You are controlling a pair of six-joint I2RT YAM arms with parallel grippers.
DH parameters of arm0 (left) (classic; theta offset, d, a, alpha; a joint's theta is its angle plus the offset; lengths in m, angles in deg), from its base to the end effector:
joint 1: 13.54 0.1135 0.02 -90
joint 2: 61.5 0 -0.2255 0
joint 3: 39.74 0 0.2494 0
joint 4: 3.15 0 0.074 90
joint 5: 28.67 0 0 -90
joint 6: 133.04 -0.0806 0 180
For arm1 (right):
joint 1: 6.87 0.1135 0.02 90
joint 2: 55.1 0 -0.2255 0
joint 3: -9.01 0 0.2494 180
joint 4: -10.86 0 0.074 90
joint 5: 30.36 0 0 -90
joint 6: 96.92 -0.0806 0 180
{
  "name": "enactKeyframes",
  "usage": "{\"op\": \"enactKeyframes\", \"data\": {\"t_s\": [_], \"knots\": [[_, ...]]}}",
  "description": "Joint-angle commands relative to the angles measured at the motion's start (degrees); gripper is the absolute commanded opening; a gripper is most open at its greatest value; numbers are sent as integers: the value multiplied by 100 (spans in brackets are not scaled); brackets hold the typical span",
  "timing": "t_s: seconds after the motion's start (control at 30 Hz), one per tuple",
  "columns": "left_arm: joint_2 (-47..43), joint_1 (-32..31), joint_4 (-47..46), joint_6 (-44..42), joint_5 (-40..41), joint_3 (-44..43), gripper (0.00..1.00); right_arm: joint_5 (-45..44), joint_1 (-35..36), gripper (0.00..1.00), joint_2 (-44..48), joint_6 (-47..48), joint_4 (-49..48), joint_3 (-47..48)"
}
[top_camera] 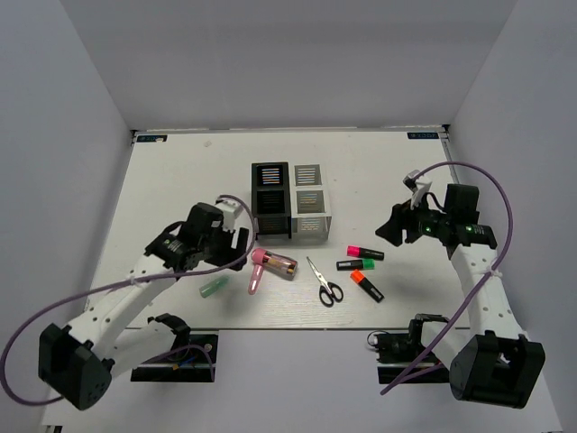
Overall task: Sort the stationery into containers
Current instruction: Grab a piece of stationery with the left arm
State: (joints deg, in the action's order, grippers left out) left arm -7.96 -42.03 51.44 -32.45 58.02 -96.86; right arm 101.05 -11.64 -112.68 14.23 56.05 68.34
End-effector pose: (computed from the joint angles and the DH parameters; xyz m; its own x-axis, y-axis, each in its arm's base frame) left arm 0.2018 -0.1148 0.1904 -0.7649 0.2064 -0.6102 0.3739 0.9136 -0.1597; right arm 0.2496 0.0327 0.2190 -0.4889 -0.2308 -0.8413 -0.6354 0.7549 0.1622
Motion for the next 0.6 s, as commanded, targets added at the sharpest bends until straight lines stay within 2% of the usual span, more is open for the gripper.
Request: {"op": "enactKeyframes", "data": {"t_s": [0.0, 0.03, 0.07, 0.1, 0.13, 0.17, 0.2, 0.23, 0.27, 0.3, 0.33, 0.4, 0.43, 0.47, 0.5, 0.53, 0.57], "knots": [[532, -550, 372, 84, 532, -417, 89, 586, 20, 58, -51, -435, -112, 434], [613, -631, 415, 58, 672, -513, 87, 649, 12, 40, -95, -497, -147, 486], [675, -675, 416, -169, 674, -514, 80, 823, 20, 26, -95, -541, -147, 460], [823, -780, 407, -267, 639, -488, 36, 956, 12, 28, -43, -541, -147, 347], [868, -790, 390, -372, 517, -479, 20, 1000, 12, 36, -8, -515, -269, 294], [895, -790, 372, -513, 498, -488, 11, 1062, 12, 69, 1, -480, -322, 224], [956, -781, 337, -645, 455, -531, 8, 1071, 3, 79, 71, -445, -375, 5], [1018, -790, 328, -620, 445, -566, 13, 1097, 3, 83, 141, -393, -524, -49], [1070, -798, 337, -541, 489, -802, 28, 1089, 12, 86, 177, -314, -577, -102], [1114, -781, 285, -262, 507, -856, 55, 1089, 3, 86, 212, -296, -613, -181], [1150, -798, 267, 98, 507, -900, 76, 1063, 3, 86, 221, -295, -604, -190], [1133, -816, -66, 616, 340, -936, 79, 1063, 3, 86, 230, -278, -587, -181], [1115, -859, -207, 602, 340, -884, 76, 1080, 3, 86, 221, -252, -578, -190], [1019, -1069, -574, 489, 114, -718, 67, 1071, 3, 86, 186, -217, -569, -181], [1027, -1167, -629, 44, 164, -699, 42, 1097, 3, 86, 186, -199, -569, -216], [1036, -1246, -630, -578, 269, -690, 24, 1115, 3, 86, 186, -190, -552, -217], [1123, -1377, -552, -837, 304, -698, 8, 1132, -6, 86, 177, -164, -543, -217]]}}
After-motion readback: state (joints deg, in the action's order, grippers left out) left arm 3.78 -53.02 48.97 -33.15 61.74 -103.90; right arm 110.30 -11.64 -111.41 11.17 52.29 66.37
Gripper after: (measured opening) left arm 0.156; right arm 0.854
